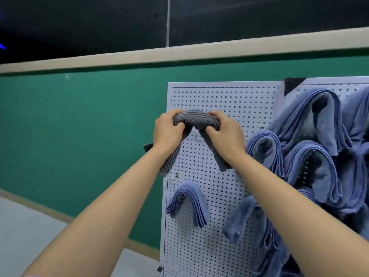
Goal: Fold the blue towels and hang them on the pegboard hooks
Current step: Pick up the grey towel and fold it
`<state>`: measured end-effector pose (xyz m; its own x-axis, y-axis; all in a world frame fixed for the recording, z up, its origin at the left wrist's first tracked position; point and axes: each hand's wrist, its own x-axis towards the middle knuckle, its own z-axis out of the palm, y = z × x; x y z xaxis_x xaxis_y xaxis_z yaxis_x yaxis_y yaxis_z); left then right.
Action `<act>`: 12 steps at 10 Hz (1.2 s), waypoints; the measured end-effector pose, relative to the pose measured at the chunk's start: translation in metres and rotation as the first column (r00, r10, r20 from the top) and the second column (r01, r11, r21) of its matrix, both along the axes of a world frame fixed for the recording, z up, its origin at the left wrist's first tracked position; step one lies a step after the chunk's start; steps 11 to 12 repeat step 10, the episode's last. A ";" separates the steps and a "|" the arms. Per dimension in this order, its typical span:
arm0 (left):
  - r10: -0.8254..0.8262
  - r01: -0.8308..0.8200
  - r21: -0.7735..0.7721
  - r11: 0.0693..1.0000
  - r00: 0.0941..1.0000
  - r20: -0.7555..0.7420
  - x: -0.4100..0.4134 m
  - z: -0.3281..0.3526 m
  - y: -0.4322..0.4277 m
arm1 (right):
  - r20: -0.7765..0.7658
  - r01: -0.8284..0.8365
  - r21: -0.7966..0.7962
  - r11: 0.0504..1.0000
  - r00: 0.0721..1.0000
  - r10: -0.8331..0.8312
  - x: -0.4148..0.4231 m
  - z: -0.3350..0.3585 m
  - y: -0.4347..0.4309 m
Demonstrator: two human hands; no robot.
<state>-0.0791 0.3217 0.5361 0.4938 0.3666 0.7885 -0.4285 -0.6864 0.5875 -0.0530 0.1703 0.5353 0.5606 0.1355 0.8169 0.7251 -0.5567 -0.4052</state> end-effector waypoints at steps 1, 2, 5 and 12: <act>0.009 -0.007 -0.031 0.999 0.998 0.059 0.023 0.018 0.007 | 0.021 -0.024 0.032 0.999 1.000 0.023 0.022 0.017 0.015; -0.017 0.020 -0.060 0.998 0.999 0.048 0.049 0.019 0.013 | 0.003 -0.033 0.051 0.998 0.999 0.033 0.046 0.018 0.026; -0.121 0.105 -0.127 0.986 0.984 -0.127 0.101 -0.033 0.032 | -0.150 -0.044 -0.101 0.994 0.988 0.029 0.098 -0.029 0.042; -0.135 0.096 -0.141 0.985 0.943 -0.303 0.059 -0.062 0.016 | -0.331 -0.206 -0.266 0.942 0.937 0.112 0.054 -0.047 0.006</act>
